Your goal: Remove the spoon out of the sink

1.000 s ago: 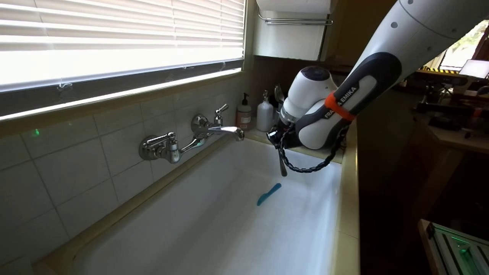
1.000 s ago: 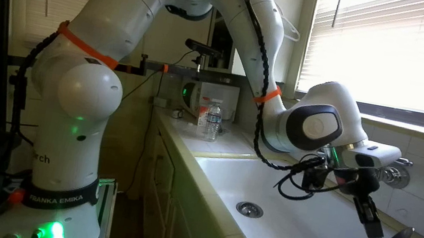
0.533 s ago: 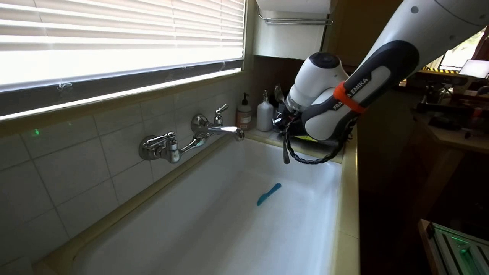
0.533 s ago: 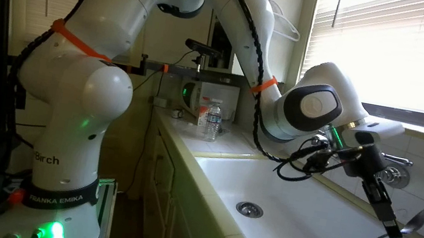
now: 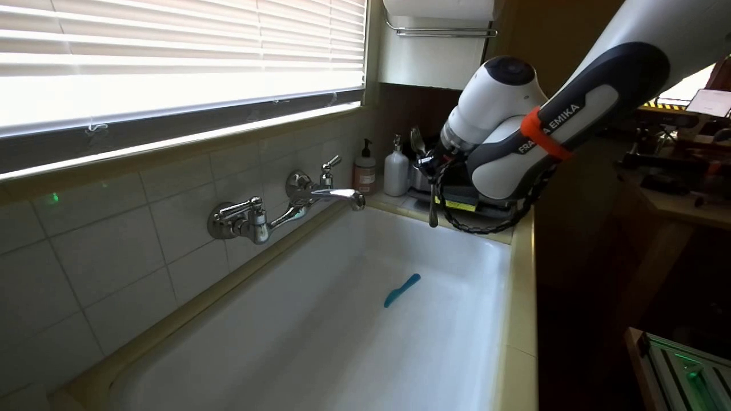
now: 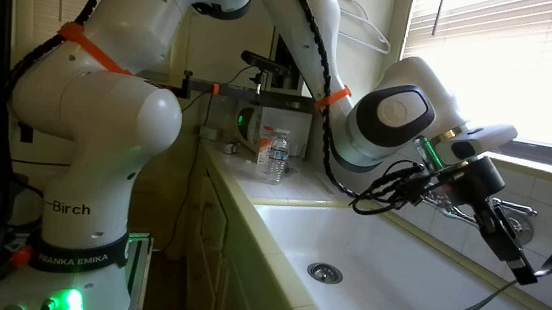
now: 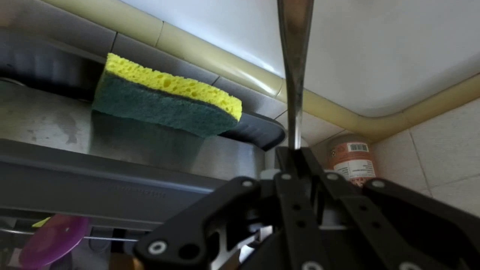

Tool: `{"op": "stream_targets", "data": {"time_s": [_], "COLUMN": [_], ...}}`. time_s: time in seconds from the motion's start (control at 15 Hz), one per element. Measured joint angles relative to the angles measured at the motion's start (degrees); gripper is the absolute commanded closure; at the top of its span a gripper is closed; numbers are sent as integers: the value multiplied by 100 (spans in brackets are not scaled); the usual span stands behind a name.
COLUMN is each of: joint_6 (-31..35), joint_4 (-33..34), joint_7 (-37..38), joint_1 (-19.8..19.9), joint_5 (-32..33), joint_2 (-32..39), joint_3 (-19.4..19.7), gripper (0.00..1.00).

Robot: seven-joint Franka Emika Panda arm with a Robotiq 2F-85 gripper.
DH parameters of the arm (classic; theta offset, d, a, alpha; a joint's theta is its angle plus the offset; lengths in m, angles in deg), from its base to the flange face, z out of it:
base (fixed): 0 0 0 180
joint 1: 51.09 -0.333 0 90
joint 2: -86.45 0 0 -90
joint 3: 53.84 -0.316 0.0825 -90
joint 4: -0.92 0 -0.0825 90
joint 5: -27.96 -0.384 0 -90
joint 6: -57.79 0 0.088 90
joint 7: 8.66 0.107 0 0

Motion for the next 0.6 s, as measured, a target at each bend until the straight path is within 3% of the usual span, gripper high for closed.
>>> {"op": "stream_targets", "data": {"time_s": [0.2, 0.27, 0.6], "joint_6": [201, 274, 289], "joint_4": [-234, -315, -326], "joint_7": [141, 168, 155], "joint_1": [-397, -517, -541], "joint_5": [-86, -128, -129], "joint_2": [5, 5, -2], "joint_3": [513, 683, 700], "gripper": [98, 91, 91]}}
